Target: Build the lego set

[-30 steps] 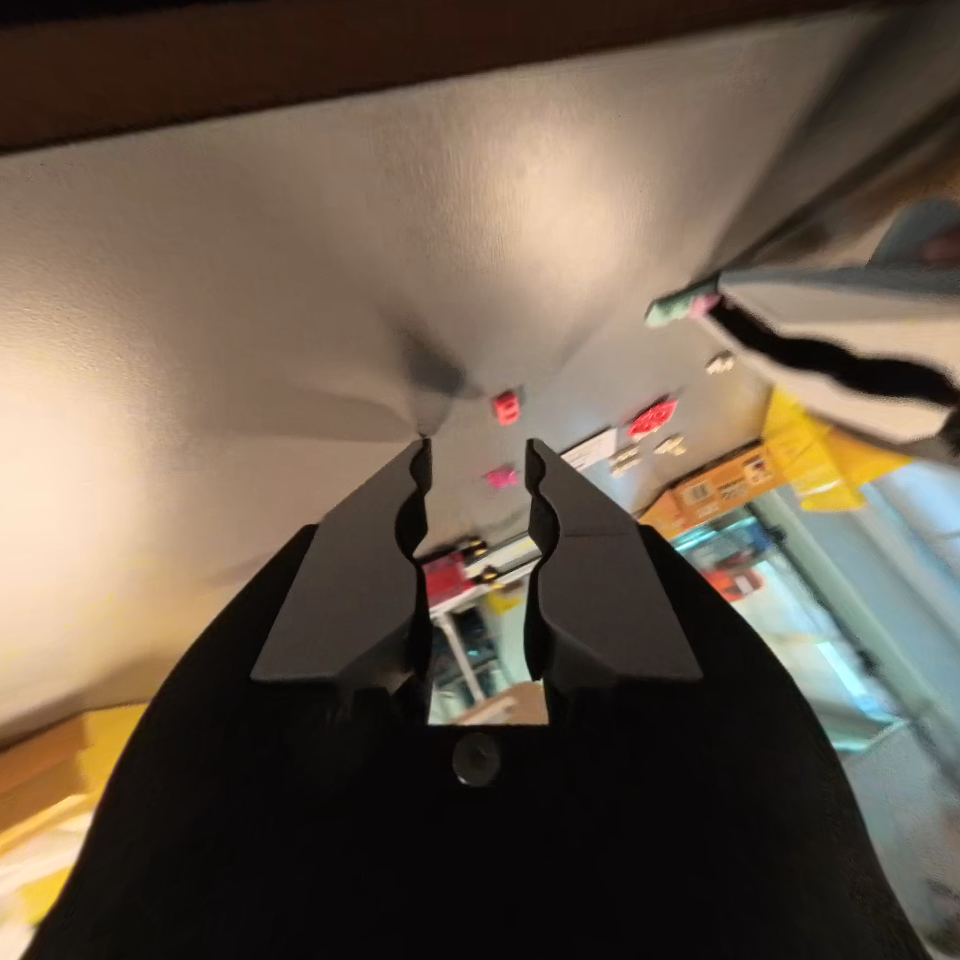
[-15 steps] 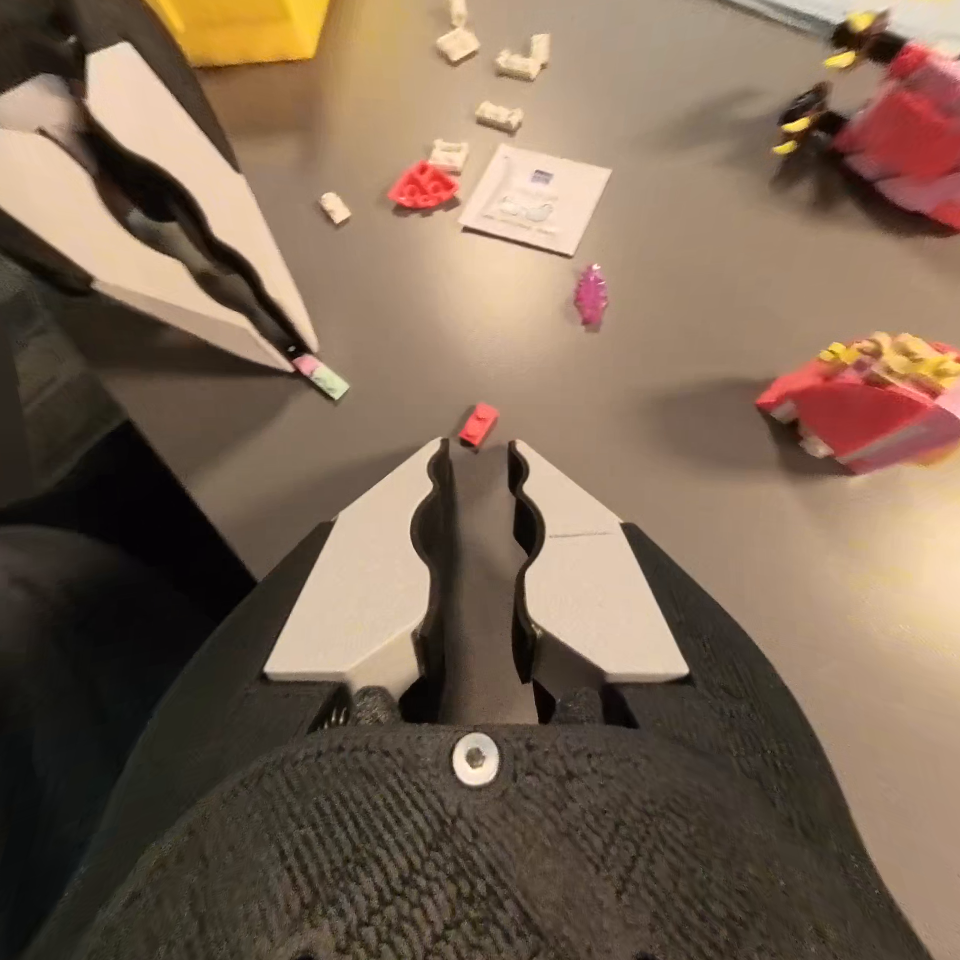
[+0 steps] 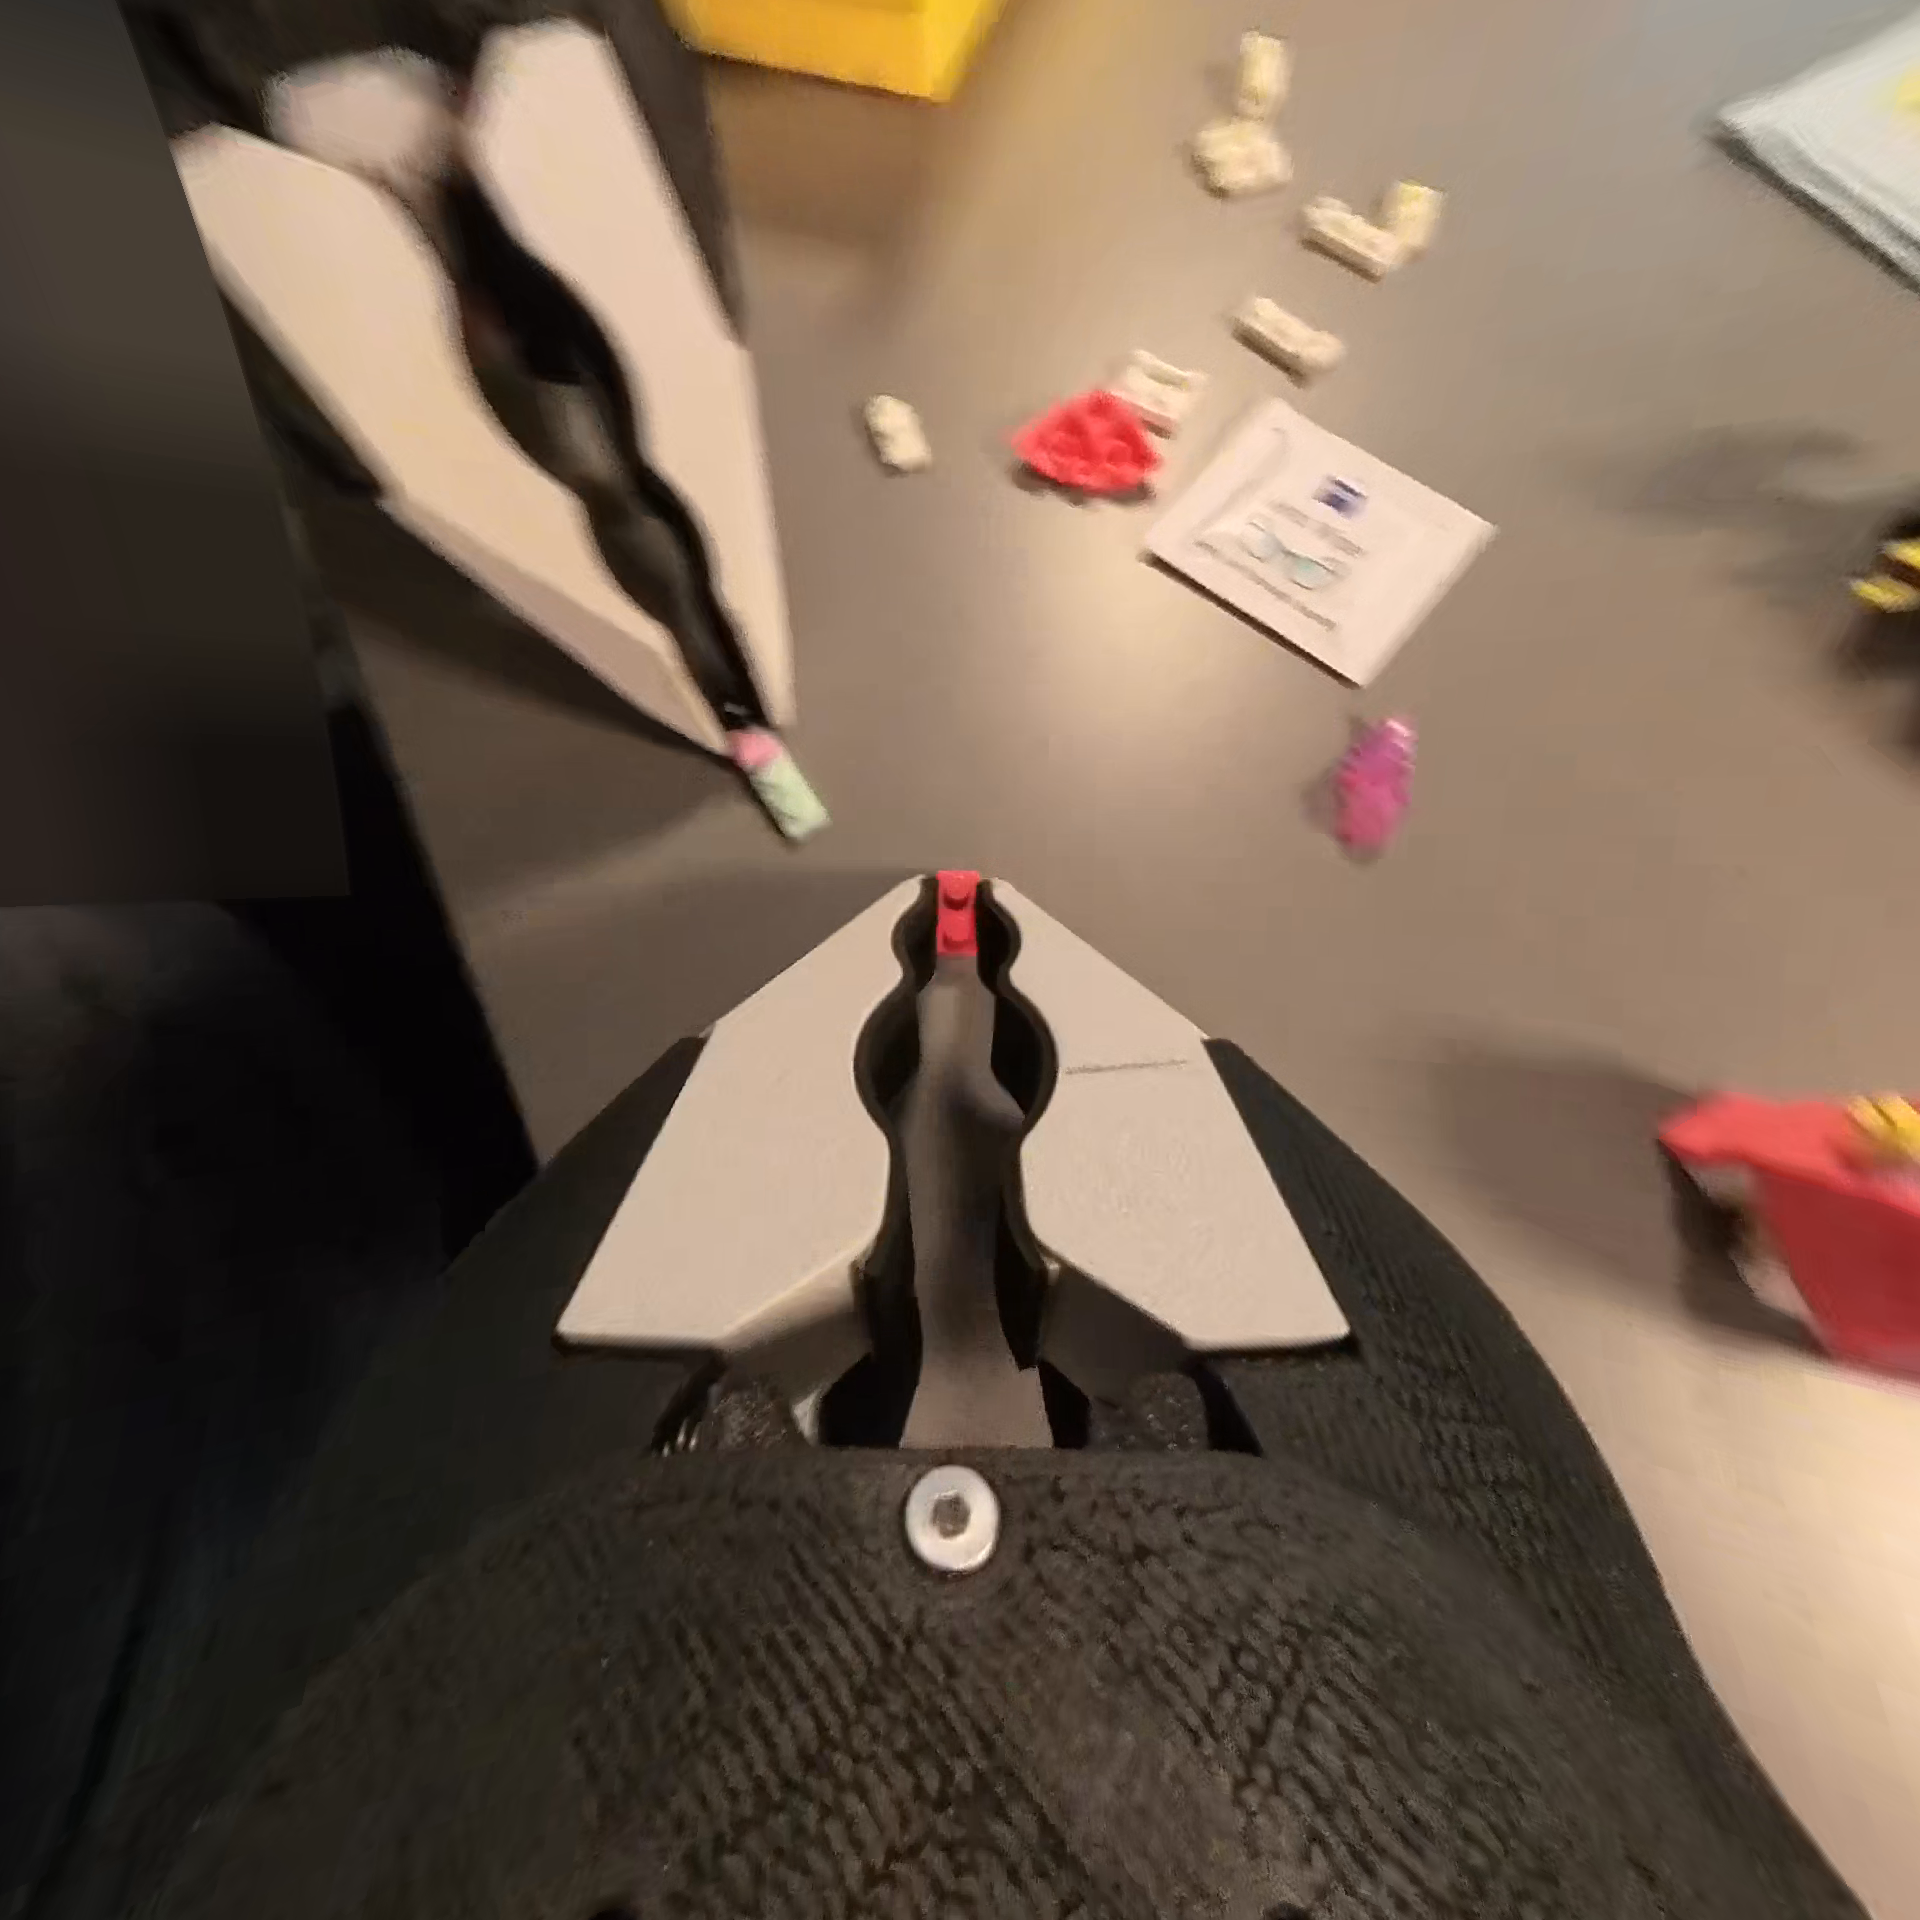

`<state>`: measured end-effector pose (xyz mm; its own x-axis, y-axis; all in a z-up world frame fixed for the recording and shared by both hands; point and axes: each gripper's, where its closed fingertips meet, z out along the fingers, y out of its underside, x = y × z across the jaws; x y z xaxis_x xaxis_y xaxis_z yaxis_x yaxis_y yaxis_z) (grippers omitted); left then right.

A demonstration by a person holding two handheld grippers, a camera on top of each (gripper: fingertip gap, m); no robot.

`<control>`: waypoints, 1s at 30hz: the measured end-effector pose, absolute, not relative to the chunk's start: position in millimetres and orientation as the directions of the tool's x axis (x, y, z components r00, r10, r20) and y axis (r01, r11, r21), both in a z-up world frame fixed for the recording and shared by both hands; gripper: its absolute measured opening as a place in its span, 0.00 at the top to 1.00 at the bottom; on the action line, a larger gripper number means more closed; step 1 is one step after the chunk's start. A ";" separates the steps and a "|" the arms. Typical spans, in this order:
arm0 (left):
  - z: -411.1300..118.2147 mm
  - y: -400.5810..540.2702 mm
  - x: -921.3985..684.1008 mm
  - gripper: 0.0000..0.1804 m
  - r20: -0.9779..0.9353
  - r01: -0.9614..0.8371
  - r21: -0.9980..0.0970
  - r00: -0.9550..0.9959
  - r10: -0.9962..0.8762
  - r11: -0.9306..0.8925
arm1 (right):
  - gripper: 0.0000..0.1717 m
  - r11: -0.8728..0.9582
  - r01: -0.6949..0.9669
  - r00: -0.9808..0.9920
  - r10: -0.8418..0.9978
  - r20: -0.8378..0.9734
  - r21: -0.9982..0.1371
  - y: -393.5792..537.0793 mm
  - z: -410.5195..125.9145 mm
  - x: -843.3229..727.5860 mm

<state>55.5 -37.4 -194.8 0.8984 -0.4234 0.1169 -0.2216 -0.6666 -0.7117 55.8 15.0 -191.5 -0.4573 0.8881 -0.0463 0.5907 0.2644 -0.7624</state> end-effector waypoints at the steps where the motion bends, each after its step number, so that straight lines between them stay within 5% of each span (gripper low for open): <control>1: -194.9 -37.5 55.5 0.96 0.117 -0.224 -0.712 0.897 -0.427 -0.665 | 0.97 0.265 0.556 -0.536 0.838 -0.097 -0.787 3.8 -187.1 57.0; 6: -194.8 -36.9 55.8 0.96 0.119 -0.234 -0.717 0.887 -0.447 -0.656 | 0.97 0.340 0.372 -0.753 0.655 -0.067 -0.864 -24.7 -169.3 56.8; 30: -194.8 -35.3 56.1 0.96 0.124 -0.229 -0.726 0.884 -0.451 -0.648 | 0.96 0.477 0.369 -0.833 0.550 -0.056 -0.798 -32.8 -187.9 53.9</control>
<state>56.1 -35.3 -194.8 0.8839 -0.4510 0.1239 -0.2291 -0.6485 -0.7259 53.9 -32.8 -187.9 -0.8332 0.5501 -0.0561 0.3687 0.4771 -0.7978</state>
